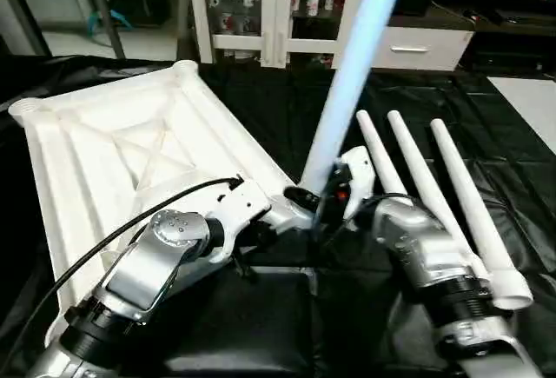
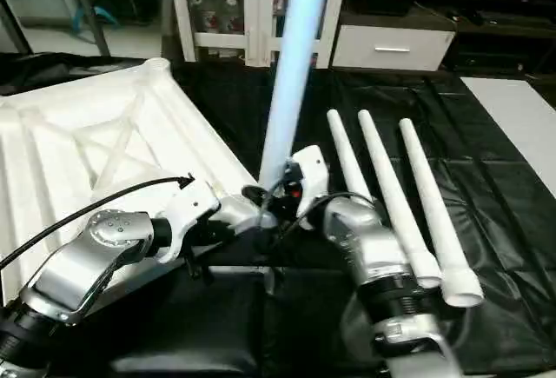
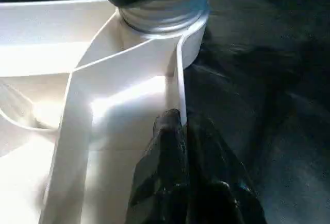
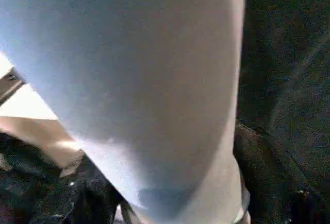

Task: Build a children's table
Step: Rotate leg to tighten

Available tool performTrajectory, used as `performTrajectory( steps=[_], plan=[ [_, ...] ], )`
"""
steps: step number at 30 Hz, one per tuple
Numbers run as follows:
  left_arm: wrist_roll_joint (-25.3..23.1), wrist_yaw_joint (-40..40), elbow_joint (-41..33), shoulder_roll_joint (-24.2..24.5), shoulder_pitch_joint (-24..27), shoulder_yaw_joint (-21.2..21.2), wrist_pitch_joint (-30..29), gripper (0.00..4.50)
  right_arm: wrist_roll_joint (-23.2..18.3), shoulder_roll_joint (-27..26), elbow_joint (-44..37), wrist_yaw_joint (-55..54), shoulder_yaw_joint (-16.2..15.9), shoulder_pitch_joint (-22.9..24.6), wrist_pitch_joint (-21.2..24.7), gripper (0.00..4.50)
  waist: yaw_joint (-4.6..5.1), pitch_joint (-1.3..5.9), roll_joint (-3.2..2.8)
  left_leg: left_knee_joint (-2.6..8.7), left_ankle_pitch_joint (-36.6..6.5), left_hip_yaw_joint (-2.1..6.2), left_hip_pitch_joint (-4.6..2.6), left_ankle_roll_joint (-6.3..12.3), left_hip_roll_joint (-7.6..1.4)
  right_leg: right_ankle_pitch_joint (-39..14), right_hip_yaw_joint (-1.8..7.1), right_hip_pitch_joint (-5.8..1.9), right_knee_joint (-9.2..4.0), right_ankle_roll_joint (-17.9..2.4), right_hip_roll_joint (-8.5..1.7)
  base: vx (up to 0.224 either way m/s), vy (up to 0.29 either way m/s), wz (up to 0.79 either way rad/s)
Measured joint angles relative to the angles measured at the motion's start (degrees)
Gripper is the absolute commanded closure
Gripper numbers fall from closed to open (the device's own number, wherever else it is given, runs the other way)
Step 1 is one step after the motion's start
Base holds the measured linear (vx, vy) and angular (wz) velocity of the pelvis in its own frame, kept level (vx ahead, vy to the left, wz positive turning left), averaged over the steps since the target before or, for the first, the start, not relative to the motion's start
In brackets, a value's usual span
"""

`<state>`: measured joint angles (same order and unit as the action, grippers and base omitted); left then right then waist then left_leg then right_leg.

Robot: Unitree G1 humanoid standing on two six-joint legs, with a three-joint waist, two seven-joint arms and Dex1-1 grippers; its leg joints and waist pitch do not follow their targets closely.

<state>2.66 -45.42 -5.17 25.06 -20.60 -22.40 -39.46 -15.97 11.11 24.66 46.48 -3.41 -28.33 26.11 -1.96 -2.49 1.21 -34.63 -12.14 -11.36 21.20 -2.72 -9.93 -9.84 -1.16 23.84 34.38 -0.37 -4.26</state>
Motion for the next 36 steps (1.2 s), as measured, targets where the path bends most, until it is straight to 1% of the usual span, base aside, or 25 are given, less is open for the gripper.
performTrajectory(
  steps=[3, 6, 11, 17, 22, 25, 28, 30, 32, 36],
  plan=[
    [0.1, -1.4, -1.7, 0.8, -0.1, -0.2, 0.3, 4.50, -1.5, 2.3, -1.3, 3.2, -0.1, -0.3, 2.9, 1.80, -0.31, 0.00, 0.01, -0.01, 0.0, -0.04, -0.11, -0.01, 0.00, 0.0, -0.01, -0.12, 0.04, 0.0, -0.04, 0.000, 0.000, 0.00],
    [0.1, -1.8, -1.9, 1.0, -0.2, -0.7, 1.1, 4.50, -1.7, 3.9, -2.0, 5.2, -0.5, -0.5, 4.3, 1.80, -0.21, 0.03, 0.10, -0.09, 0.0, -0.03, -0.17, -0.02, -0.01, 0.0, 0.00, -0.18, 0.08, 0.0, -0.04, 0.000, 0.000, 0.00],
    [0.4, -2.4, -2.1, 1.5, 0.0, -1.2, 2.2, 4.50, -1.7, 5.7, -3.3, 7.4, -1.5, -0.6, 5.2, 1.80, -0.21, 0.04, 0.14, -0.15, 0.0, -0.02, -0.17, -0.03, -0.01, 0.0, 0.00, -0.20, 0.12, 0.0, -0.05, 0.000, 0.000, 0.00],
    [0.4, -2.6, -2.0, 1.6, 0.1, -1.5, 2.3, 4.50, -1.5, 5.7, -4.1, 7.3, -1.8, -0.2, 5.3, 1.80, -0.22, 0.02, 0.39, -0.15, 0.0, -0.02, -0.14, -0.02, -0.01, 0.0, 0.00, -0.19, 0.12, 0.0, -0.05, 0.000, 0.000, 0.00],
    [-0.3, -2.1, -1.0, 1.9, 0.7, -1.6, 2.2, 4.50, 0.0, 3.0, -4.0, 4.4, -1.8, 1.7, 2.9, 1.80, -0.08, 0.06, 0.48, -0.17, 0.0, -0.02, -0.16, -0.03, -0.02, 0.0, 0.00, -0.19, 0.13, 0.0, -0.05, 0.000, 0.000, 0.00],
    [-0.7, -1.1, -0.3, 1.8, 0.8, -1.6, 2.1, 4.50, 0.6, 0.8, -2.5, 1.8, -1.9, 1.8, 0.9, 1.80, 0.09, 0.10, 0.55, -0.19, 0.0, -0.01, -0.22, -0.04, -0.02, 0.0, 0.01, -0.23, 0.15, 0.0, -0.05, 0.000, 0.000, 0.00],
    [-1.6, 0.9, 1.7, 0.9, 0.5, -0.8, 2.0, 4.50, 1.2, -2.9, 1.4, -4.7, -0.9, 1.0, -2.8, 1.80, 0.76, 0.32, 0.85, -0.18, 0.1, 0.01, -0.42, -0.11, -0.03, -0.1, 0.01, -0.32, 0.21, 0.1, -0.03, 0.000, 0.000, 0.00],
    [-2.1, 2.1, 2.8, 0.2, 0.4, -0.3, 2.0, 4.50, 1.9, -5.5, 3.9, -8.5, -0.1, 0.2, -5.0, 1.81, 1.73, 0.40, 0.99, -0.18, 0.1, 0.02, -0.69, -0.12, -0.03, -0.2, 0.01, -0.54, 0.20, 0.3, -0.03, 0.000, 0.000, 0.00],
    [-2.4, 2.5, 3.2, -0.1, 0.4, -0.2, 2.0, 4.50, 2.0, -6.1, 4.8, -9.7, 0.1, 0.0, -5.7, 1.81, 2.01, 0.42, 1.01, -0.18, 0.1, 0.07, -0.85, -0.12, -0.02, -0.2, 0.00, -0.71, 0.07, 0.4, -0.03, 0.000, 0.000, 0.00],
    [-2.4, 2.8, 3.2, -0.1, 0.5, -0.2, 2.1, 4.50, 2.2, -6.5, 5.2, -10.0, 0.2, 0.0, -6.5, 1.81, 2.51, 0.47, 1.09, -0.18, 0.1, 0.08, -0.82, -0.12, -0.01, -0.3, 0.00, -0.75, -0.04, 0.5, -0.03, 0.000, 0.000, 0.00]
  ],
)
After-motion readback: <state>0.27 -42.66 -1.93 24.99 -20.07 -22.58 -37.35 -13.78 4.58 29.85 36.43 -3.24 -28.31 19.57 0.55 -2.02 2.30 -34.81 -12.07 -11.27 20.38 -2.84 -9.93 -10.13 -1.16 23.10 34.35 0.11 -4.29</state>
